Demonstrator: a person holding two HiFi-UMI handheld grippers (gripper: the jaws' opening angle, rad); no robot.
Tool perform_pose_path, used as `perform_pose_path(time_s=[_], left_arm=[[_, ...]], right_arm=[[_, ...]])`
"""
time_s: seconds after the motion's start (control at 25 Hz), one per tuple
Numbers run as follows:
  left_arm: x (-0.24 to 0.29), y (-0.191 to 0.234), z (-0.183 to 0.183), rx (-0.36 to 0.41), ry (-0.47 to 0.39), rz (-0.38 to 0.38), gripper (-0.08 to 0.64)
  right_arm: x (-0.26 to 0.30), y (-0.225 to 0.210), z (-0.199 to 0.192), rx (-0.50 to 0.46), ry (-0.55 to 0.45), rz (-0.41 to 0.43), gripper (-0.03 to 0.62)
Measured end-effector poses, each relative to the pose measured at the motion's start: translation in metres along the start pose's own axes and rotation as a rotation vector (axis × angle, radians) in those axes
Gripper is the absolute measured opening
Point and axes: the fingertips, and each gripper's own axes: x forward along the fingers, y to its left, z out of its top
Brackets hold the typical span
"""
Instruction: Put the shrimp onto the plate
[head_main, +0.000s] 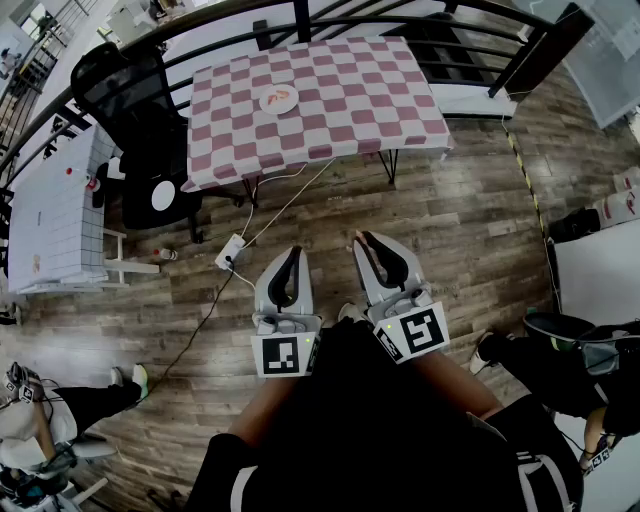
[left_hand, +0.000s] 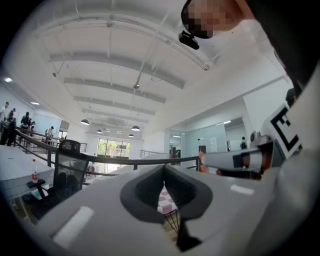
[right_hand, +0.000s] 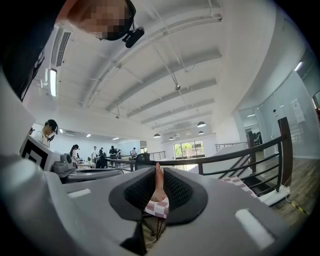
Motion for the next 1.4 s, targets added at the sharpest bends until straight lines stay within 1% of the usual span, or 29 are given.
perform_pose_path(time_s=[0.12,0.24,0.36,0.48,0.64,0.84,1.12,1.24,1.4], left_arm=[[0.002,-0.003,0.002,0.01,-0.011,0.005,0.008],[0.004,-0.006,0.007,0.011,-0.05,0.005,0.008],[0.005,-0.001,0.004,0.005,-0.017,0.028,0.008],[0.004,0.005,0.005,0.022,-0.019,0.054,0.008],[0.005,0.014,-0.006,0.011,0.001,0.084,0.008],[0.022,0.023,-0.016,0.006,0.013,0.082,0.008],[0.074,0.048,-0.027,-0.009,0.017,0.059,0.008],[0.105,0.066,-0.027,-0.015,0.009,0.048,0.008],[0.151,0.095,-0.021,-0.023,-0.005,0.028,0.008]], right_arm=[[-0.001,-0.002,0.001,-0.011,-0.005,0.01,0.049],[-0.004,-0.005,0.003,-0.01,-0.014,0.019,0.049],[-0.008,-0.01,0.006,0.03,-0.033,0.031,0.052],[-0.014,-0.021,0.005,0.06,-0.039,0.023,0.052],[-0.017,-0.033,-0.006,0.074,-0.021,0.003,0.054],[-0.006,-0.05,-0.008,0.067,-0.013,-0.015,0.054],[0.037,-0.07,-0.01,0.05,-0.002,-0.02,0.054],[0.068,-0.082,-0.01,0.046,0.005,-0.027,0.054],[0.125,-0.094,-0.004,0.036,0.026,-0.021,0.054]])
